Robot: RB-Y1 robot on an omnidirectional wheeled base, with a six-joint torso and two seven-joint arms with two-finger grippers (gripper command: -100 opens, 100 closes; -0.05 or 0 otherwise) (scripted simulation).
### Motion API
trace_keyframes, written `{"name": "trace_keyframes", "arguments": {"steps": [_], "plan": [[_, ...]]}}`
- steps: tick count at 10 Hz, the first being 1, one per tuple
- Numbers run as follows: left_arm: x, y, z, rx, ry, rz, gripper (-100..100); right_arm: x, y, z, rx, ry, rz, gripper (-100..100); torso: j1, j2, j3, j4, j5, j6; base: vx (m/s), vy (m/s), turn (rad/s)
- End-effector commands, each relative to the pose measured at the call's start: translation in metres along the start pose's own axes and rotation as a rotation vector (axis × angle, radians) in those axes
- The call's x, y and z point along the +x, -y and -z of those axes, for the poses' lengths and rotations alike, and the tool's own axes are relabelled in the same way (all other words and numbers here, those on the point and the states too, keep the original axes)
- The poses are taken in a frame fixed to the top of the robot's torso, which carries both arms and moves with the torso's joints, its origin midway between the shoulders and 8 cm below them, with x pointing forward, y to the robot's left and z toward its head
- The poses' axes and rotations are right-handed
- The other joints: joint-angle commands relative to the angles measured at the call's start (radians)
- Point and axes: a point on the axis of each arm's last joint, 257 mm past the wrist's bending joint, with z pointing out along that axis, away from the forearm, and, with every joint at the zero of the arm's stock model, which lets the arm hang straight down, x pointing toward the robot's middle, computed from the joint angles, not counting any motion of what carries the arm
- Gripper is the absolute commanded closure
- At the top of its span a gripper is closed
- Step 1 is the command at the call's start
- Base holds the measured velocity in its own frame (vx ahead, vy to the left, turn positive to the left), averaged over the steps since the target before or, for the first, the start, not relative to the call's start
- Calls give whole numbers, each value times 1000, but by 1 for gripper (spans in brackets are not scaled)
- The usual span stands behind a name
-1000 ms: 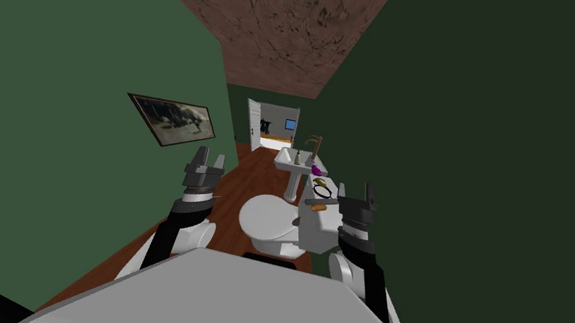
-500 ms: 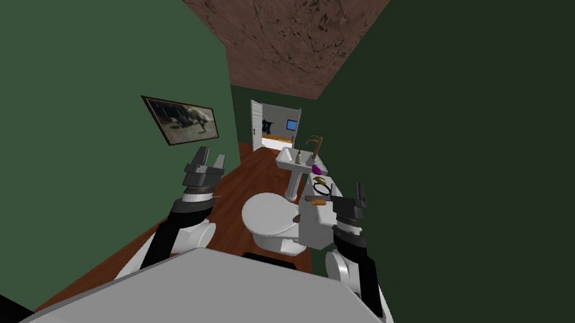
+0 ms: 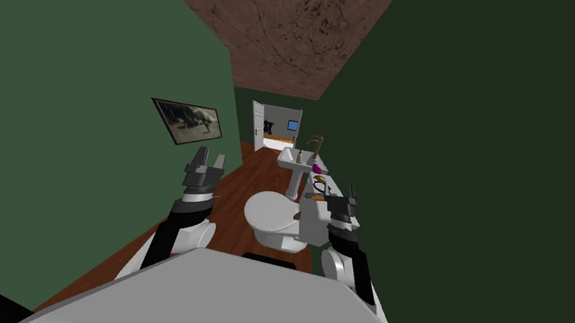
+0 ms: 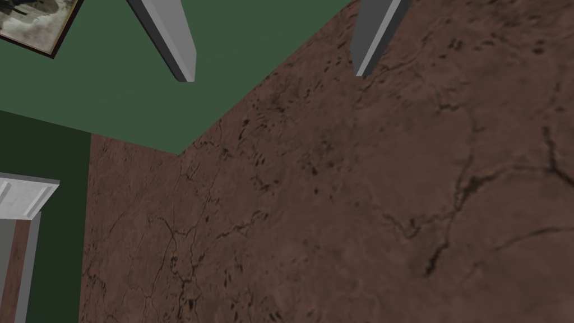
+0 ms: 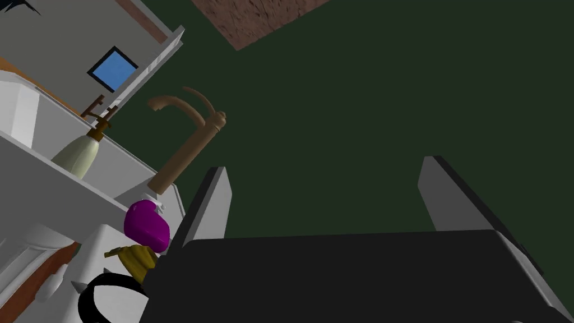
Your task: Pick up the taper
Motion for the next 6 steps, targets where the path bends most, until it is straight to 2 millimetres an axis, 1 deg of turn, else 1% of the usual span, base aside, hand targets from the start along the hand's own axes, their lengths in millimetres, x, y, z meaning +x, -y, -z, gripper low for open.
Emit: {"name": "trace_keyframes", "arguments": {"steps": [1,2,3,4,5,6], "plan": [[0,0,0,0,0,0,0,-3,17,1,33,20,-105,-100,0,0,0,0,0,0,-62,-2,36],[0,0,0,0,0,0,0,-3,17,1,33,20,-118,-100,0,1,0,0,0,0,-51,-6,24],[0,0,0,0,0,0,0,-6,31,1,62,39,-205,-100,0,0,0,0,0,0,-56,-11,38],[0,0,0,0,0,0,0,-6,31,1,62,39,-220,-100,0,0,0,0,0,0,-49,-17,21],[0,0,0,0,0,0,0,-8,47,2,90,60,-309,-100,-1,0,0,0,0,0,-57,-12,40],[0,0,0,0,0,0,0,-8,47,2,89,61,-326,-100,0,0,0,0,0,0,-48,-5,20]]}}
